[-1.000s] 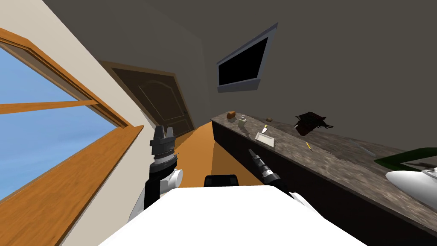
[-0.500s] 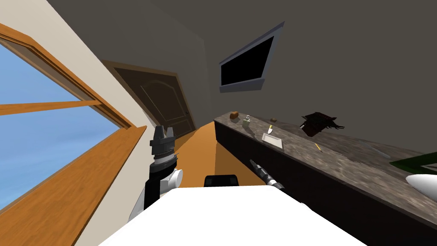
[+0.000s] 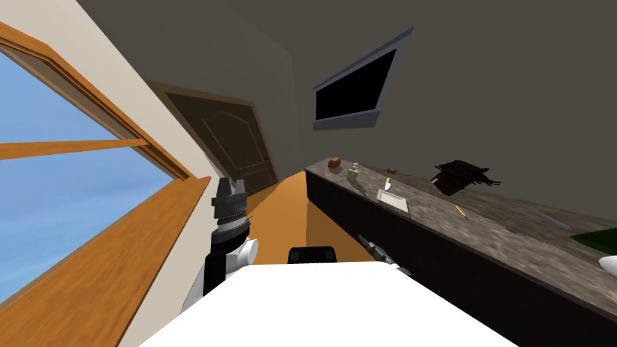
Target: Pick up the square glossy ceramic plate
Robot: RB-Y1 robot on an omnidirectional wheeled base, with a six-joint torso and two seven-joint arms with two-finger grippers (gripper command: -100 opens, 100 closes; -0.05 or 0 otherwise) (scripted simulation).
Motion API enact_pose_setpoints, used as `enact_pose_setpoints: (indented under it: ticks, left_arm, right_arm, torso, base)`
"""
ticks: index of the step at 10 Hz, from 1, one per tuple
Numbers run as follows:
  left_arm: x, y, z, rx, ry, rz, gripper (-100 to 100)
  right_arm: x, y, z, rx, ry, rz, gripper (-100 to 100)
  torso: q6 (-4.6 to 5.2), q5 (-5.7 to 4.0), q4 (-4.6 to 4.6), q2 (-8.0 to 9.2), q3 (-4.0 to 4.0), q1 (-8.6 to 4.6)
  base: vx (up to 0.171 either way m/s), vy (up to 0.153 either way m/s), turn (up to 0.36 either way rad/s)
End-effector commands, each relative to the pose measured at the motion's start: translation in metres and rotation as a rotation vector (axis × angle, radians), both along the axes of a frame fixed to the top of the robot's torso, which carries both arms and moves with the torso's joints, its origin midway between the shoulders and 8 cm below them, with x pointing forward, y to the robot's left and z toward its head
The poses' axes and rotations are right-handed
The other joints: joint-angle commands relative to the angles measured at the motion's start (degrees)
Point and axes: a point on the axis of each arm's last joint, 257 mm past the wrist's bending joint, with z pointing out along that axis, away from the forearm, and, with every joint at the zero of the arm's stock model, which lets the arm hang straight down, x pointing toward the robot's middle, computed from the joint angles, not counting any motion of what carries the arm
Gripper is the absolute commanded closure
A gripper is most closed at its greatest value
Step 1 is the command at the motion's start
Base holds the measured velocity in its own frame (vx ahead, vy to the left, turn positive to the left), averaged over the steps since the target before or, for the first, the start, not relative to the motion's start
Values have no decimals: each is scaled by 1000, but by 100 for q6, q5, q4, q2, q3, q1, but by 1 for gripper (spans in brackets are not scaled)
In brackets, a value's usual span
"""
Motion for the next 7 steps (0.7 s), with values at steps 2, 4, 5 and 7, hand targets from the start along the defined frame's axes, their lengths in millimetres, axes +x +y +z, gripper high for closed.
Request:
enact_pose_setpoints:
  ticks: [2,4,5,7]
  left_arm:
    - [0,0,0,0,0,0,0]
    - [0,0,0,0,0,0,0]
    - [0,0,0,0,0,0,0]
    - [0,0,0,0,0,0,0]
  right_arm:
    - [-39,-36,-29,-137,117,60,-100]
    - [-62,-61,-42,-213,187,89,-100]
    - [-66,-64,-45,-217,198,85,-100]
    - [-87,-89,-54,-288,259,115,-100]
  torso:
    - [-1,0,-1,-6,-3,6]
    - [0,6,-3,-11,-6,25]
    - [-2,4,-2,-13,-7,17]
    - [-2,2,-3,-13,-7,7]
  base:
    - [56,102,80]
    - [51,98,61]
    - [52,49,38]
    - [55,65,69]
